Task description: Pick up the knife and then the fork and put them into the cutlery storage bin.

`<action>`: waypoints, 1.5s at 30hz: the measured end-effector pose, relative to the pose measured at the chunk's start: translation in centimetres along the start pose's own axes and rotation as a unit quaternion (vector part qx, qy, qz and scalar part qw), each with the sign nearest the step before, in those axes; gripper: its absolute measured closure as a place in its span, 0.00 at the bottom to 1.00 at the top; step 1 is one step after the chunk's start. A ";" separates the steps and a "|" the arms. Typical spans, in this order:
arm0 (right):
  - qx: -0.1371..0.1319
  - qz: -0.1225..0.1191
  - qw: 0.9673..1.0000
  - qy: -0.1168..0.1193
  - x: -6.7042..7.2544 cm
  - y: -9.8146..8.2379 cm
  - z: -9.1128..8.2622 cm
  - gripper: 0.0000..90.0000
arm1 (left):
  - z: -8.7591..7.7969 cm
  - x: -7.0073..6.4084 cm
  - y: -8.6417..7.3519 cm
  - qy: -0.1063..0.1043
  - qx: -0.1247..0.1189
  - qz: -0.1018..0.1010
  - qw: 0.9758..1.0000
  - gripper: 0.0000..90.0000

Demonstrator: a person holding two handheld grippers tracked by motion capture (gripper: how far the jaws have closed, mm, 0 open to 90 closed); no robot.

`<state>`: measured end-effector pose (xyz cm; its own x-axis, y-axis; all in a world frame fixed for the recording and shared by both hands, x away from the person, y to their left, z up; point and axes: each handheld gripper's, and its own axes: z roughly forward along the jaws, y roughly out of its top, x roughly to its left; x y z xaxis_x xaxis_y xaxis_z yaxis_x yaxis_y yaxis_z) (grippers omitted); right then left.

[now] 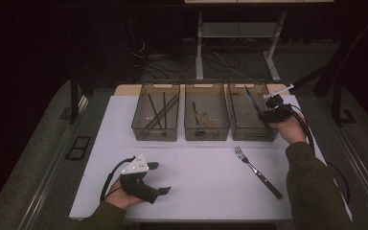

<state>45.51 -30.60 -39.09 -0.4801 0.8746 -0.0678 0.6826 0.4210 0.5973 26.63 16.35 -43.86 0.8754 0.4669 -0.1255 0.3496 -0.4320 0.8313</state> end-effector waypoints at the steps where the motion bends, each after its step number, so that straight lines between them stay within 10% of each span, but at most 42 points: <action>1: 0.001 -0.001 1.000 0.000 0.0 0.0 0.0 0.86 | 0.0 0.0 0.0 0.000 0.000 -0.001 1.000 0.04; 21: -0.044 0.033 0.998 0.042 0.1 -0.4 -3.1 0.60 | 0.0 -0.1 0.0 0.001 0.000 0.001 1.000 0.04; 45: -0.061 0.003 0.993 0.105 4.5 -6.5 -7.5 0.49 | 0.1 -0.2 0.1 0.001 0.002 0.002 1.000 0.04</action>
<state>34.77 -31.20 -37.26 -0.5895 0.8021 0.0954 0.6200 0.3735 0.6900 26.50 16.16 -43.82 0.8758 0.4672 -0.1211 0.3481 -0.4376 0.8291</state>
